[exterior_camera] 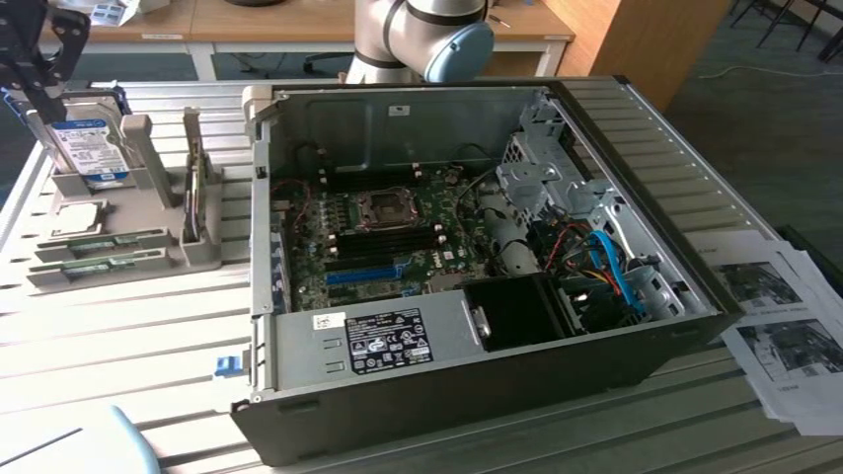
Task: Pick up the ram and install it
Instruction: 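Pick up the ram and move it above insertion slot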
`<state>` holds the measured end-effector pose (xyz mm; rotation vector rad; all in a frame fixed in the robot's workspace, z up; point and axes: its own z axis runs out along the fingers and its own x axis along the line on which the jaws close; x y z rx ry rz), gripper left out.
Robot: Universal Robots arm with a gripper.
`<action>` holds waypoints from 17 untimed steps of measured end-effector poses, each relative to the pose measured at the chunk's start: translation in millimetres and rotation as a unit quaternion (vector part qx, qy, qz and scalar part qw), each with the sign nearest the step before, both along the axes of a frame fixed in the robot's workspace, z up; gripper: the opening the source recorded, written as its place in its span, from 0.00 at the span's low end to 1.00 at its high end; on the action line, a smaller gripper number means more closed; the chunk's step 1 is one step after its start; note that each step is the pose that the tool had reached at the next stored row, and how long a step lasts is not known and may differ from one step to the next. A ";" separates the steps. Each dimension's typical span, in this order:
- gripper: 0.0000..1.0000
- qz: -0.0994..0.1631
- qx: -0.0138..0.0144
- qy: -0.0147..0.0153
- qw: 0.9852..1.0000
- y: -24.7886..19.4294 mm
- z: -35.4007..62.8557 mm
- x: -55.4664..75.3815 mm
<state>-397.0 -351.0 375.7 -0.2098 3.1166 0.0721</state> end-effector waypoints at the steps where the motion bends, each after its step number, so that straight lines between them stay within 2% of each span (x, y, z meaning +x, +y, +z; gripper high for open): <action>1: 0.09 0.007 0.000 0.000 1.000 0.0 -0.1 0.0; 9: 0.09 0.057 0.000 0.000 0.998 0.0 -0.9 0.0; 13: 0.09 0.079 0.000 0.000 0.997 0.0 -1.1 0.0; 17: 0.09 0.103 0.000 0.000 0.995 0.0 -1.2 0.0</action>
